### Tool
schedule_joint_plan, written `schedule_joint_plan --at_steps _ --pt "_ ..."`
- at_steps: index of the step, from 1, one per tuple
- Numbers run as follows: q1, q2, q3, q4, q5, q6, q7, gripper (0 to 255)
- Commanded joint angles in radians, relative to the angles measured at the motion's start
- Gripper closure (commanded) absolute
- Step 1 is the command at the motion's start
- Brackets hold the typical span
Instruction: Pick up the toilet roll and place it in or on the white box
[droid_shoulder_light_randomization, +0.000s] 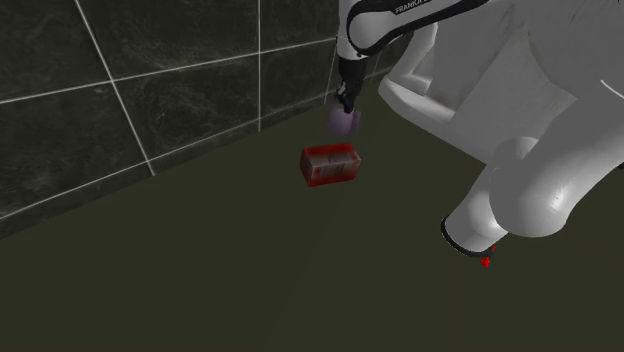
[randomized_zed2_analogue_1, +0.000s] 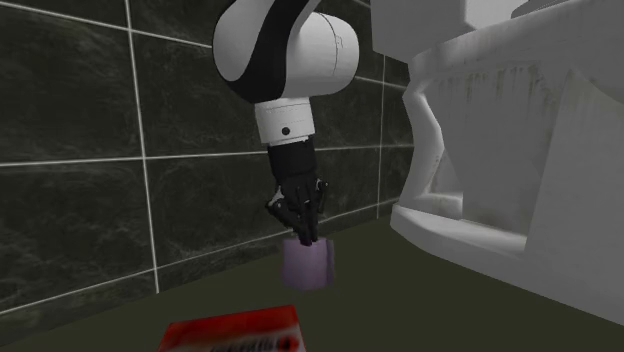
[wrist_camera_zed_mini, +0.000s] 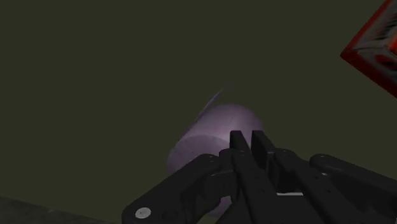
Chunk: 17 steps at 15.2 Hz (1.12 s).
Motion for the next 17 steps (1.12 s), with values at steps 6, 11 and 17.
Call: schedule_joint_plan --at_steps 6,11,17 --pt "-0.004 -0.049 -0.016 -0.044 -0.004 0.034 -0.096 0" --pt "-0.007 -0.086 -0.085 -0.199 0.006 0.246 -0.350 0" --pt "-0.005 -0.030 -0.100 -0.229 0.015 0.332 -0.359 0"
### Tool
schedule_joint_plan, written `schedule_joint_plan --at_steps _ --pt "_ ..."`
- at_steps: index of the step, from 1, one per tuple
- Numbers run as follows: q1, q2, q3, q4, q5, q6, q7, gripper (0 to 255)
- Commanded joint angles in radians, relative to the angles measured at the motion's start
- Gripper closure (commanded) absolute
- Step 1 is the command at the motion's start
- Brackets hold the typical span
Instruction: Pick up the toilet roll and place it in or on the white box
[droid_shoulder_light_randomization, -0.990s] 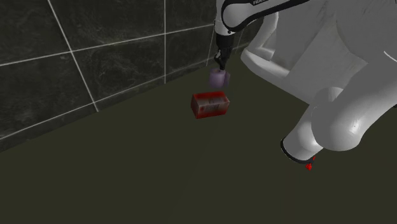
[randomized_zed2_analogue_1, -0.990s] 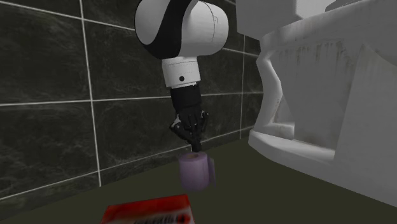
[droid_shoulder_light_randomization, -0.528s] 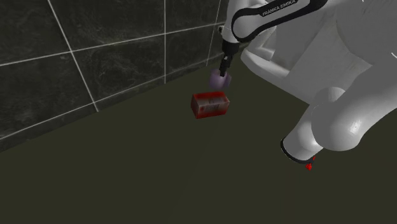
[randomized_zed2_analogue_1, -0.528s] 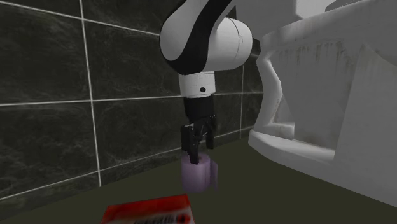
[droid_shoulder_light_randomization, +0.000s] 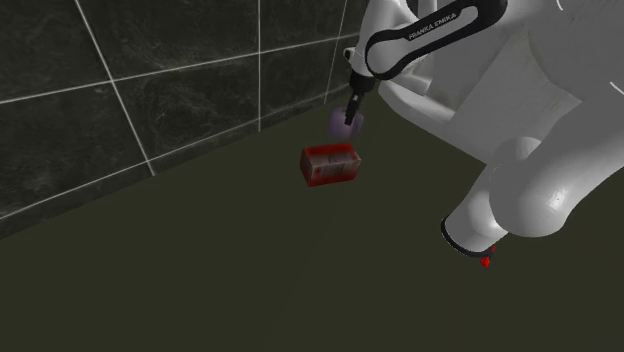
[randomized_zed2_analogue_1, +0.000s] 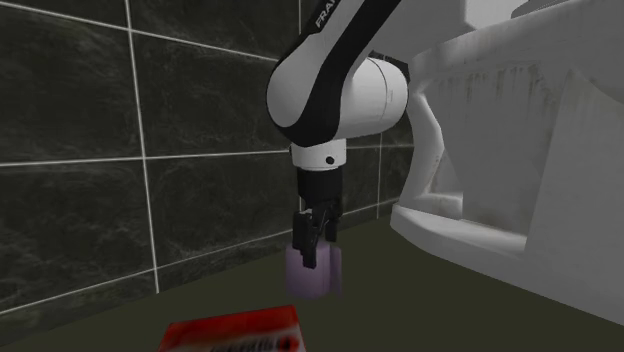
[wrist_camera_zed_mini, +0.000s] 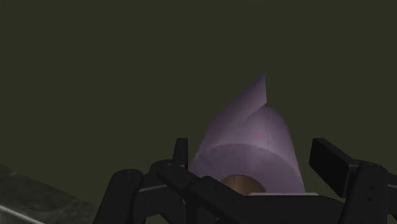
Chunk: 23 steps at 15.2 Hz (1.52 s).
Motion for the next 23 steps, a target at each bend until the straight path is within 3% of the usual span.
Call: schedule_joint_plan --at_steps 1,7,8,17,23 --pt "0.007 0.022 0.003 -0.032 0.005 0.014 -0.003 0" --pt "0.011 0.022 -0.002 -0.032 0.004 0.014 -0.002 0" --pt "0.010 0.024 -0.005 -0.027 0.005 0.012 -0.008 255" --pt "0.011 0.022 -0.002 -0.032 0.004 0.014 -0.002 255" --pt "0.010 -0.036 0.008 0.004 -0.006 -0.079 0.003 255"
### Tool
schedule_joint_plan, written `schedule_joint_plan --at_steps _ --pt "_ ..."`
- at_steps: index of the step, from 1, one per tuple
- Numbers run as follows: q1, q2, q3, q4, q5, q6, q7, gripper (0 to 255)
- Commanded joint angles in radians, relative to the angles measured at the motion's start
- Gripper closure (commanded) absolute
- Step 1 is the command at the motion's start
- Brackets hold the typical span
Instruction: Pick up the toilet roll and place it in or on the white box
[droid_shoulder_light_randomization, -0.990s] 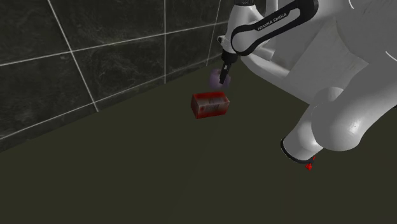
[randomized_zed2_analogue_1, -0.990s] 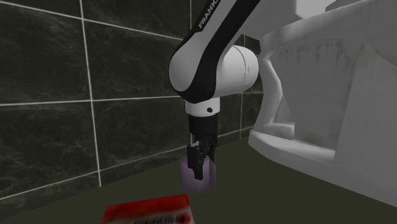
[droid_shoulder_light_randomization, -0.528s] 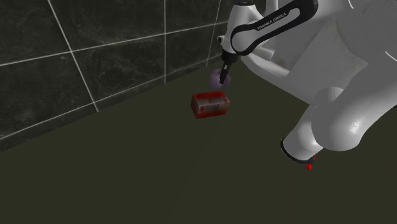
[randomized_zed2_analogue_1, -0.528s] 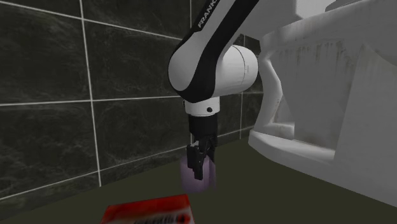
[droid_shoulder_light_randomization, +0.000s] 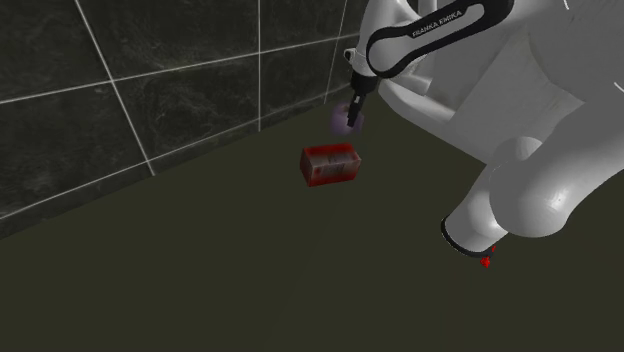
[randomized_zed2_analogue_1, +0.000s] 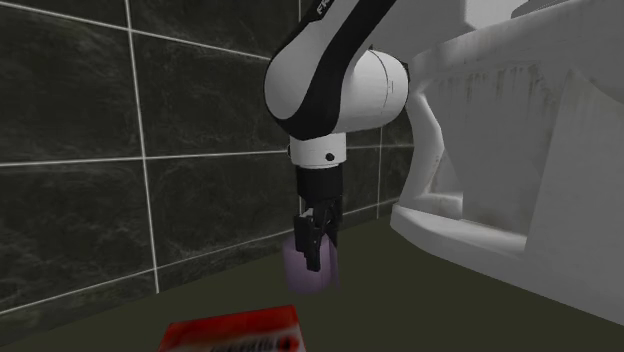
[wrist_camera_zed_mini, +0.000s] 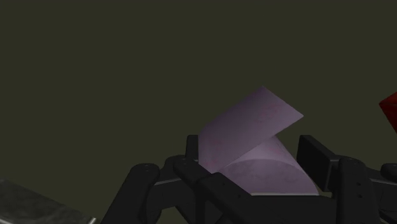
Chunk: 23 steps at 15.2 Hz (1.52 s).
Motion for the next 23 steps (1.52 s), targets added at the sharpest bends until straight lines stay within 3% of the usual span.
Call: schedule_joint_plan --at_steps 1,23 --pt "-0.001 -0.018 0.003 0.015 -0.002 -0.033 0.000 255" --pt "0.003 -0.139 0.041 0.211 0.000 -0.347 -0.007 255"
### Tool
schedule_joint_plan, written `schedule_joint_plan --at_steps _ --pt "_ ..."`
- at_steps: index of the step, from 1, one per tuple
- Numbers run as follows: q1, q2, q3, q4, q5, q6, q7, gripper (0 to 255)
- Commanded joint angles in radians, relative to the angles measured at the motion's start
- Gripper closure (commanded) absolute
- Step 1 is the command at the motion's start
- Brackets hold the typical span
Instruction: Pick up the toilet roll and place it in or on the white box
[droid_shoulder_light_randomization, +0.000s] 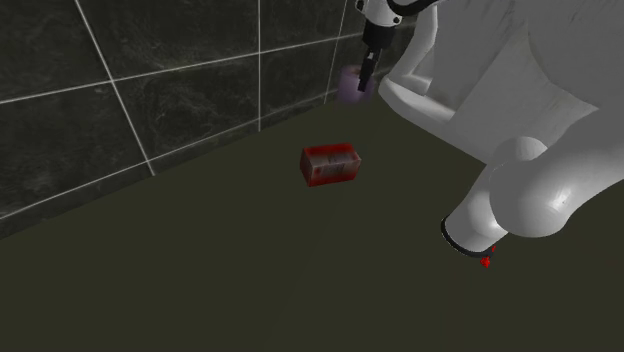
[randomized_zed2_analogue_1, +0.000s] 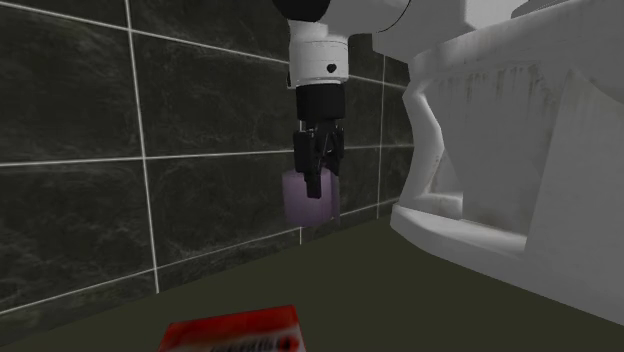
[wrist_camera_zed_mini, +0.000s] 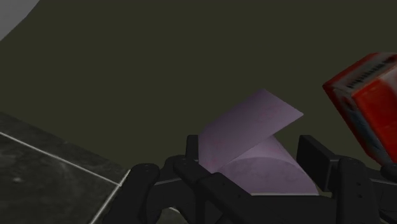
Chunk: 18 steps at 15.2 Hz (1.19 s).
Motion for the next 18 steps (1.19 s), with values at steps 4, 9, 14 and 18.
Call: schedule_joint_plan --at_steps 4,9,14,18 --pt "0.027 -0.087 0.078 -0.057 0.006 -0.043 0.100 255" --pt "0.067 -0.171 0.175 -0.118 0.037 -0.082 0.220 255" --pt "0.116 -0.227 0.274 -0.150 0.087 -0.120 0.338 255" --pt "0.119 -0.175 0.207 -0.172 0.062 -0.039 0.196 0"
